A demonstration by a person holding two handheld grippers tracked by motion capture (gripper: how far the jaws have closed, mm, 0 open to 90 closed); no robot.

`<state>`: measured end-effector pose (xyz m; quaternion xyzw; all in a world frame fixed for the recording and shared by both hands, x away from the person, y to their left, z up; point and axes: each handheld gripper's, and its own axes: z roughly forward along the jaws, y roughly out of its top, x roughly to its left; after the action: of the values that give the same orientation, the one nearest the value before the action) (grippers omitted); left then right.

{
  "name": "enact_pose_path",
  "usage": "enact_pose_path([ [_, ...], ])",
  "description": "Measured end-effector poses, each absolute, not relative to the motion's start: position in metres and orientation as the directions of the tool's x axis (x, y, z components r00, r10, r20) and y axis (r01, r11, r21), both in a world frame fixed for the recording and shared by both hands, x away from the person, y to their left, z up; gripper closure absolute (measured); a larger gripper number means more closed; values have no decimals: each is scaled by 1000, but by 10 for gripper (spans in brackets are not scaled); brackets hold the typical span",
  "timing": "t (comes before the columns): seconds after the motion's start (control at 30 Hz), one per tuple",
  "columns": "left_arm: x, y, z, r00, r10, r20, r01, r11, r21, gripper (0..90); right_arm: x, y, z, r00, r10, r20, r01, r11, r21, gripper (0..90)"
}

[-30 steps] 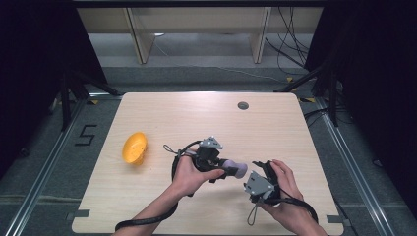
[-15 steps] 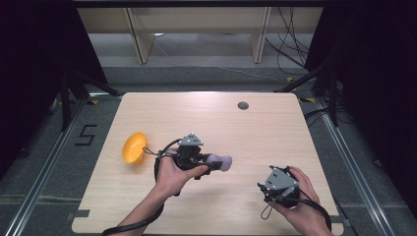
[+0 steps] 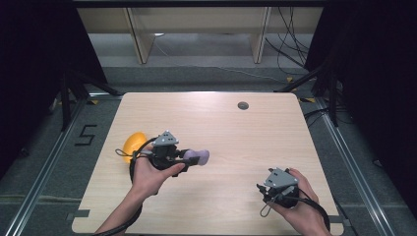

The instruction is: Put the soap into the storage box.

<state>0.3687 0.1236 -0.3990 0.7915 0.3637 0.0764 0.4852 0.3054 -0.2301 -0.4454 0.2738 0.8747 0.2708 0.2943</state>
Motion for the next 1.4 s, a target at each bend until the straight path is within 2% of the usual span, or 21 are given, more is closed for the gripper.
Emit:
enact_pose_path([
  [0.6,363,173,-406,631,742,-224,525,-197,828,588,306,-232,-448,-667,654,-356,338,692,638,374],
  [0.93,360,190,-405,602,776,-189,519,-200,831,587,307,-232,-448,-673,647,-357,331,696,637,375],
  [1.4,360,207,-402,559,806,-196,524,-160,837,588,308,-234,-448,-669,654,-353,338,691,639,375],
])
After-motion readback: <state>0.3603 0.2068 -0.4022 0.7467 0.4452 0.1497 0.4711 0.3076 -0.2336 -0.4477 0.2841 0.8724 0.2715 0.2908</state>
